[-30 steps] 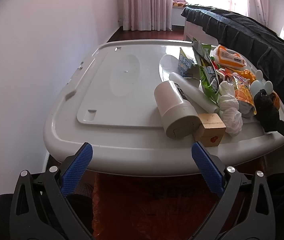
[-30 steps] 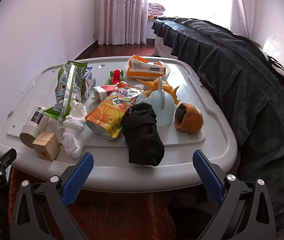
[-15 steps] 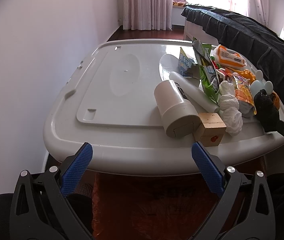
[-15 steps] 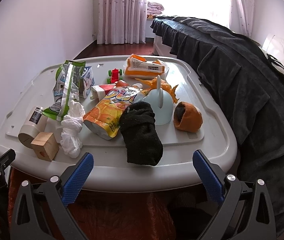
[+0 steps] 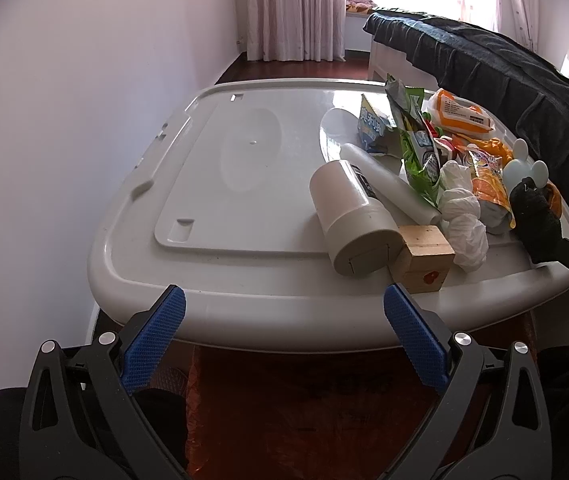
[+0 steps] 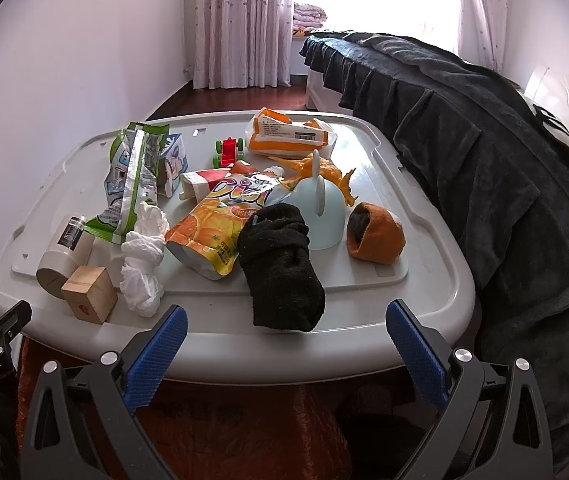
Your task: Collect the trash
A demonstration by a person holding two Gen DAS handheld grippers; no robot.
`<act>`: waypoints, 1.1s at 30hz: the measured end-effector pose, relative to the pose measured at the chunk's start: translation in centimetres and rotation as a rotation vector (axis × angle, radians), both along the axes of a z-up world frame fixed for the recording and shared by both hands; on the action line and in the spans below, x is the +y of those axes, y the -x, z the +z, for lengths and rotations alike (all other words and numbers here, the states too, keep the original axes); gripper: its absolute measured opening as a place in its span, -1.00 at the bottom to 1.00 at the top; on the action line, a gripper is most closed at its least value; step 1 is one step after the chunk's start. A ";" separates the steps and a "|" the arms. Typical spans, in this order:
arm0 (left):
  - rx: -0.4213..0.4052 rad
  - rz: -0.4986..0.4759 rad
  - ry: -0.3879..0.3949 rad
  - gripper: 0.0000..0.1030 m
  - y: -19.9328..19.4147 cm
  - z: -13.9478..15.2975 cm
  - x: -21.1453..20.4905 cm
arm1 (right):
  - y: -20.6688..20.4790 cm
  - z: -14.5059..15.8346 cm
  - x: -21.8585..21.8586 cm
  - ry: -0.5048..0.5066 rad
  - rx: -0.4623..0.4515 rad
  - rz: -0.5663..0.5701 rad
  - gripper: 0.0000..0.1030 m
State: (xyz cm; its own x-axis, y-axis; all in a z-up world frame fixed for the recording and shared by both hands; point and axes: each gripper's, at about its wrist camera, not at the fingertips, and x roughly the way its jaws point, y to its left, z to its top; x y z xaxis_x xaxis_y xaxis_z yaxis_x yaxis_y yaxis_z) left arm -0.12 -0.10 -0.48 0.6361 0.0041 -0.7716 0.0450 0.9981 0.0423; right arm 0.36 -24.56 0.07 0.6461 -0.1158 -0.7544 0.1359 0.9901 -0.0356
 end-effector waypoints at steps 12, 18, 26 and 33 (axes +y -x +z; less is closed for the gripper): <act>0.003 0.000 0.002 0.88 0.0 -0.1 0.1 | 0.1 0.1 0.0 0.010 -0.001 0.006 0.90; 0.003 -0.001 0.001 0.88 0.0 -0.1 0.2 | 0.1 0.1 0.0 0.010 -0.002 0.002 0.90; 0.006 -0.001 0.003 0.88 0.0 -0.2 0.2 | -0.3 0.0 -0.4 -0.004 0.003 -0.004 0.90; 0.009 0.001 -0.028 0.88 0.2 -0.3 0.5 | -1.0 0.6 -2.0 -0.044 0.041 0.025 0.90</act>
State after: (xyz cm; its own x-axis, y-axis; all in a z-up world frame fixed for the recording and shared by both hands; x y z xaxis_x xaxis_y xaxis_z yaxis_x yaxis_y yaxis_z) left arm -0.28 0.42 -0.83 0.6294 0.0266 -0.7766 0.0447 0.9965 0.0703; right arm 1.37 -26.60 0.66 0.6169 -0.0662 -0.7842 0.1109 0.9938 0.0033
